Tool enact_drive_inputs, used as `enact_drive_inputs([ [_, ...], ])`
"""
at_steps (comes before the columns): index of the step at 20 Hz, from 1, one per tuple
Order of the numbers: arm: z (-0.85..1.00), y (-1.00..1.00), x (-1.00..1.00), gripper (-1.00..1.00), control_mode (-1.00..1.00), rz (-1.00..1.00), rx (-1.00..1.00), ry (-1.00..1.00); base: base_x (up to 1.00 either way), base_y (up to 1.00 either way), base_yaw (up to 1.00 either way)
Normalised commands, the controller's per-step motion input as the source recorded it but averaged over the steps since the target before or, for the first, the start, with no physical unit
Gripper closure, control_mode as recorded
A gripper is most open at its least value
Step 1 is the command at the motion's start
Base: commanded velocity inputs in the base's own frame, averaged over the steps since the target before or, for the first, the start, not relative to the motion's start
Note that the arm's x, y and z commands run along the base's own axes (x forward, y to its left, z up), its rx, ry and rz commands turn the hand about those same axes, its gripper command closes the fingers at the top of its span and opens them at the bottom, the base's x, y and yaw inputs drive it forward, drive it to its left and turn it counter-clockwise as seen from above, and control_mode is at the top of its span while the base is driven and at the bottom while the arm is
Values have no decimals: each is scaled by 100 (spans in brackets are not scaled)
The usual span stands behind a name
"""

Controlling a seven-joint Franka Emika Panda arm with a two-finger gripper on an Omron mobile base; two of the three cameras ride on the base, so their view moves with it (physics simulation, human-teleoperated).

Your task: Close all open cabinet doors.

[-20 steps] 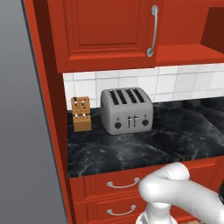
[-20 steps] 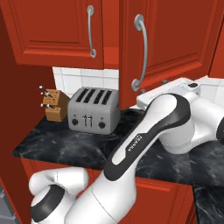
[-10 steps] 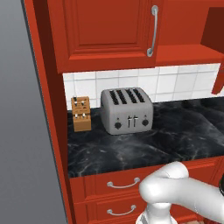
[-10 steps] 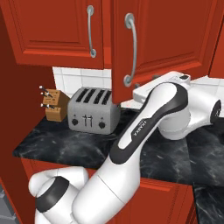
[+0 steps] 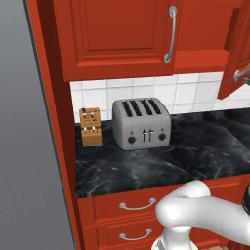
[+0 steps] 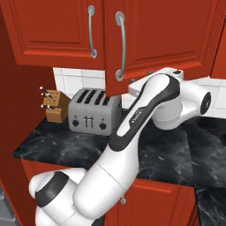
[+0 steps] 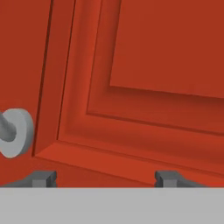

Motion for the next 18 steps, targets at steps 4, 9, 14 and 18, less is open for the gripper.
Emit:
enact_drive_inputs([
  [4, 0, 56, 64, -100, -100, 0, 0, 0, 0, 0, 0],
  [9, 0, 54, 65, -100, -100, 0, 0, 0, 0, 0, 0],
  [14, 0, 52, 66, -100, -100, 0, 1, 0, 0, 0, 0],
  [18, 0, 54, 66, -100, -100, 0, 1, 2, 0, 0, 0],
])
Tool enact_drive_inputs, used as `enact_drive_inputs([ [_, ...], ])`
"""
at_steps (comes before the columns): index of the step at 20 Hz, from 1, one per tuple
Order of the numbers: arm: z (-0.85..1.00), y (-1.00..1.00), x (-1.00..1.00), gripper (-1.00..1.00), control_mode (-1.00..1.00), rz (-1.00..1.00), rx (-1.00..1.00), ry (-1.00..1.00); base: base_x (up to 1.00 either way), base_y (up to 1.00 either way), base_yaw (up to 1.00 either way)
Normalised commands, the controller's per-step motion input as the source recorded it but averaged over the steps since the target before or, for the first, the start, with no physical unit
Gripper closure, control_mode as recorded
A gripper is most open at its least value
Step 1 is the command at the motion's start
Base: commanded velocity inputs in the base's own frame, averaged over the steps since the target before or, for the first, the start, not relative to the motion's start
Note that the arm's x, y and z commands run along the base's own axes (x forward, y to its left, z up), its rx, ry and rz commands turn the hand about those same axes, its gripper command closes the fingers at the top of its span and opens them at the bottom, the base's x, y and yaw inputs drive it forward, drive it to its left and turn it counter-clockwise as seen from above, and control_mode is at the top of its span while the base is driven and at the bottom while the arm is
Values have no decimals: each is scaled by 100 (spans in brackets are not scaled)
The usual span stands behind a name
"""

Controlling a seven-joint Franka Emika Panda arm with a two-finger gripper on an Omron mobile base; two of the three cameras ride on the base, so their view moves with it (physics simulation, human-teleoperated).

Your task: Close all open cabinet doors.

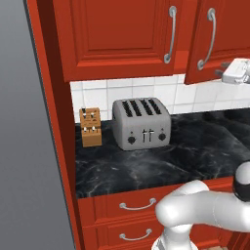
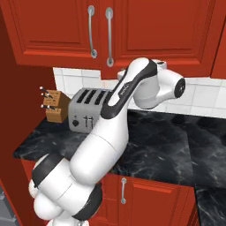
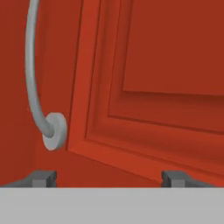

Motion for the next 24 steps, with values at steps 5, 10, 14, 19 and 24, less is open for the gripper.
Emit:
enact_drive_inputs([
  [5, 0, 55, 67, -100, -100, 0, 1, 3, 0, 0, 0],
  [10, 0, 54, 68, -100, -100, 0, 1, 4, 0, 0, 0],
  [14, 0, 52, 65, -100, -100, 0, 1, 4, 0, 0, 0],
  [19, 0, 52, 62, -100, -100, 0, 0, 4, 0, 0, 0],
  [24, 0, 52, 54, -100, -100, 0, 0, 3, 0, 0, 0],
])
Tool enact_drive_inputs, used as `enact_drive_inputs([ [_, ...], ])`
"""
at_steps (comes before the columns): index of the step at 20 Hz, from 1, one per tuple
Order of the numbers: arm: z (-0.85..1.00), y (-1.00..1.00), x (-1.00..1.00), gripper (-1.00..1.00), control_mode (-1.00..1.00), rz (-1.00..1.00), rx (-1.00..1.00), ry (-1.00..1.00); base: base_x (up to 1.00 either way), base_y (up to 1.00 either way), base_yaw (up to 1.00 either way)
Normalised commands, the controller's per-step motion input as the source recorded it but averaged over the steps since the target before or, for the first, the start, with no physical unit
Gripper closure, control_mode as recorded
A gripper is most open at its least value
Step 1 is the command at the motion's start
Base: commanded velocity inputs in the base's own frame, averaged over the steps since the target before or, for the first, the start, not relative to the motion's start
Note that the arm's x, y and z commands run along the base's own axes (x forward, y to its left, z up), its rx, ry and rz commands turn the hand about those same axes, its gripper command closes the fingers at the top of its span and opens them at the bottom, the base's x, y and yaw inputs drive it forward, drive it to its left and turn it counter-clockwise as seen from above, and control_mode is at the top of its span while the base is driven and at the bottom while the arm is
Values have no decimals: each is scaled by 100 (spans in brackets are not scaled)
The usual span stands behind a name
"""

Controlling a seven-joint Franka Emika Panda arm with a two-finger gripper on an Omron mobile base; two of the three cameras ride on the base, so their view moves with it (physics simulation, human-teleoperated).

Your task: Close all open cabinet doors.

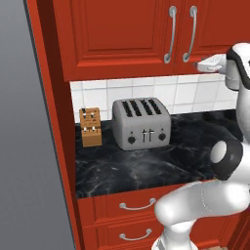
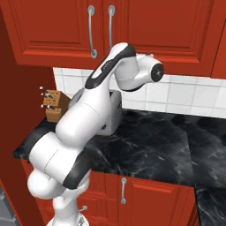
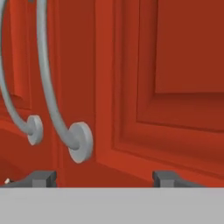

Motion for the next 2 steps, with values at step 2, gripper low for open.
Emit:
enact_drive_inputs([
  [2, -3, 51, 42, -100, -100, 0, 0, 1, 0, 0, 0],
])
